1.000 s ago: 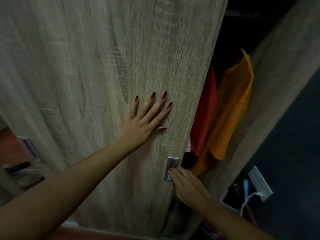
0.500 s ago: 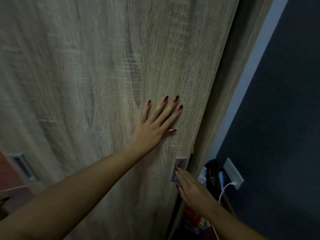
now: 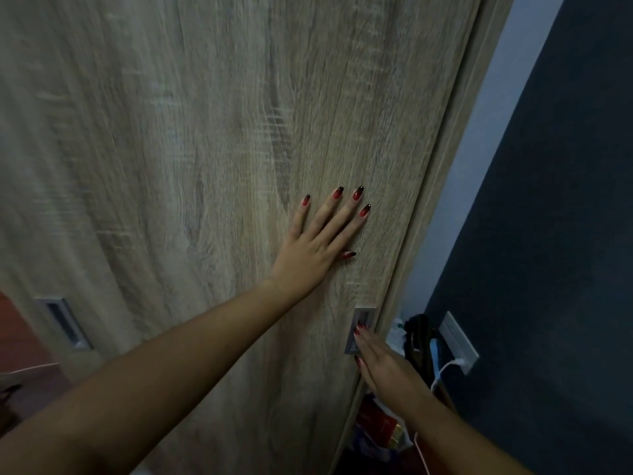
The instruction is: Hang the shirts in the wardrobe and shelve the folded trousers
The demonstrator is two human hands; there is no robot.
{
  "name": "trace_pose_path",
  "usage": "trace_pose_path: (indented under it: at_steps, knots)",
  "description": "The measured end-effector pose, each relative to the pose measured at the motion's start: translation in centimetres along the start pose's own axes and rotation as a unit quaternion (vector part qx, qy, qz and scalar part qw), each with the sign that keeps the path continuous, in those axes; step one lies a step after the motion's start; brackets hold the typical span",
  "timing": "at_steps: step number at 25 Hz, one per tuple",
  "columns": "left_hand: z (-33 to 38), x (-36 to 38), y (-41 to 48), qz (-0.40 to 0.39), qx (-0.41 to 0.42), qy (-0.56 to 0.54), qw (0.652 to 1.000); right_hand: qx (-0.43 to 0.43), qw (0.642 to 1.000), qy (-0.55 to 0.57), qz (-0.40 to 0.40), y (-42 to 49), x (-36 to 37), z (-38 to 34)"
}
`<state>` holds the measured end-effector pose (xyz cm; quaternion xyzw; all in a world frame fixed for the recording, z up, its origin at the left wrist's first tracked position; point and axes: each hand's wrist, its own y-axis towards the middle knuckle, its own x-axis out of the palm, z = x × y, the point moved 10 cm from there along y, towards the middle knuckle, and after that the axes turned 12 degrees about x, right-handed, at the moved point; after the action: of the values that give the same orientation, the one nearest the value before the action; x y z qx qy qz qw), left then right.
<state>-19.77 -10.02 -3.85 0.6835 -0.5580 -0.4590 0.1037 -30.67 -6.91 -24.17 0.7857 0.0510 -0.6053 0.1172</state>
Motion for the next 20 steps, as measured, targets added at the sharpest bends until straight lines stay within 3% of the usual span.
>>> trace_pose_path:
  at_steps: [2,3,5,9,11,14,18,20]
  knots:
    - [-0.2,0.0,0.0,-0.011,0.002,-0.006,1.000,0.027,0.999,-0.015,-0.032,0.5,0.4,0.5]
    - [-0.1,0.0,-0.1,-0.020,0.011,-0.015,1.000,-0.006,0.999,-0.034,0.003,0.9,0.1,0.2]
    - [-0.2,-0.1,-0.2,-0.040,0.010,-0.021,0.999,-0.016,0.999,-0.018,-0.023,0.7,0.3,-0.4]
    - [-0.6,-0.9,-1.1,-0.097,0.040,-0.046,0.993,-0.018,1.000,-0.009,0.020,0.7,-3.6,-2.6]
    - [-2.1,-1.9,-2.3,-0.123,0.043,-0.064,0.989,-0.003,1.000,-0.010,-0.009,1.2,-5.8,-4.0]
    - [-6.6,-4.8,-4.4,-0.156,-0.010,-0.088,0.984,0.024,0.998,-0.014,-0.048,2.2,-10.9,-7.1]
    - [-13.8,-9.2,-6.5,-0.227,-0.102,-0.157,0.956,0.009,1.000,-0.003,0.025,2.8,-21.8,-15.3]
    - [-17.0,-12.2,-5.9,-0.223,-0.136,-0.173,0.950,0.018,0.997,-0.022,0.073,3.7,-27.2,-19.2]
